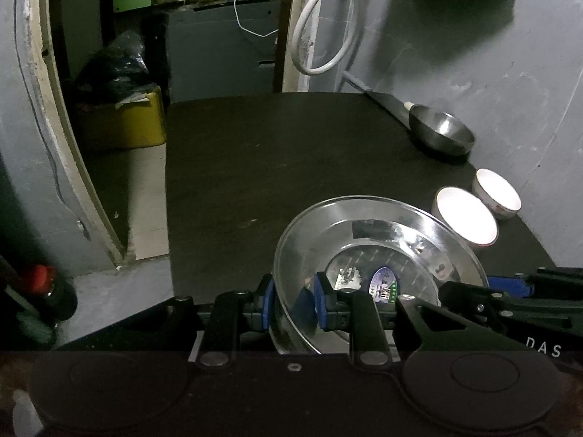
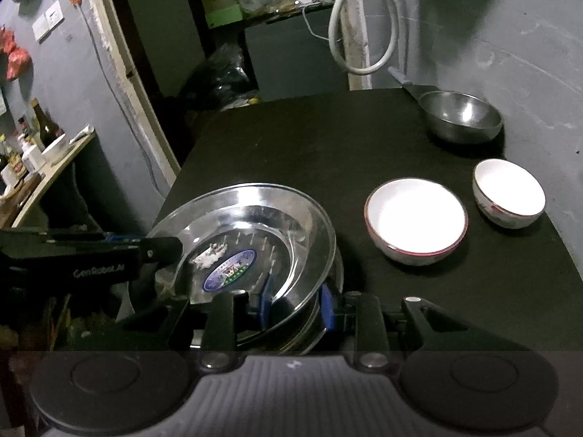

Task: Organize plates and bowls
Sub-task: 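Lift the sticker-labelled plate with both grippers and carry it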

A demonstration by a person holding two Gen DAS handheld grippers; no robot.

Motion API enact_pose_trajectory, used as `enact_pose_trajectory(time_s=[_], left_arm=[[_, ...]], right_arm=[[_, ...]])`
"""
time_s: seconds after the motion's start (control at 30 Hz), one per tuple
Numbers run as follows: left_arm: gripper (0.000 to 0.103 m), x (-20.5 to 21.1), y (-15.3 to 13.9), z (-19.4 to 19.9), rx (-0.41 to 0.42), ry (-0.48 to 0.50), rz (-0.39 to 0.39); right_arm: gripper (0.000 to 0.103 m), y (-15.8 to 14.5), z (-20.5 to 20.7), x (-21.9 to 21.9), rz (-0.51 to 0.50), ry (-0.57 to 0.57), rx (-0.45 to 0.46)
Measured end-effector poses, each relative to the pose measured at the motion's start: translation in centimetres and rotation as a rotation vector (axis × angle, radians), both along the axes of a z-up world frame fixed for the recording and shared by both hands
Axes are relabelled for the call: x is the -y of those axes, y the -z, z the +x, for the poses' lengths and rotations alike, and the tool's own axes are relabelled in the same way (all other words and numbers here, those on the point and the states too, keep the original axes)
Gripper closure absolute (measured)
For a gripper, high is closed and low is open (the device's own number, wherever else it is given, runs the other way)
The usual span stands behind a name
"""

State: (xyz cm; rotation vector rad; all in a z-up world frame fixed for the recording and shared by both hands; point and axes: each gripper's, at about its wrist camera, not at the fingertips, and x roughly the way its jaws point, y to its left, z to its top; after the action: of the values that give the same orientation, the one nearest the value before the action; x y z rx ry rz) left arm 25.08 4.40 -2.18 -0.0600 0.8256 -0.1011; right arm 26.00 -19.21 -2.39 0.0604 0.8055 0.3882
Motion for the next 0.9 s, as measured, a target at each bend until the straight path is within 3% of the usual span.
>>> enact_pose_trajectory(time_s=[0.43, 0.9], left_arm=[[0.076, 0.4, 0.7, 0.0, -0.018, 0.006, 0.048], [0.075, 0.8, 1.2, 0.2, -0.041, -0.017, 0.037]], right_arm=[[0.070, 0.4, -0.4, -0.6, -0.026, -0.020, -0.014], [0.059, 0.5, -0.9, -1.5, -0.066, -0.065, 0.000]])
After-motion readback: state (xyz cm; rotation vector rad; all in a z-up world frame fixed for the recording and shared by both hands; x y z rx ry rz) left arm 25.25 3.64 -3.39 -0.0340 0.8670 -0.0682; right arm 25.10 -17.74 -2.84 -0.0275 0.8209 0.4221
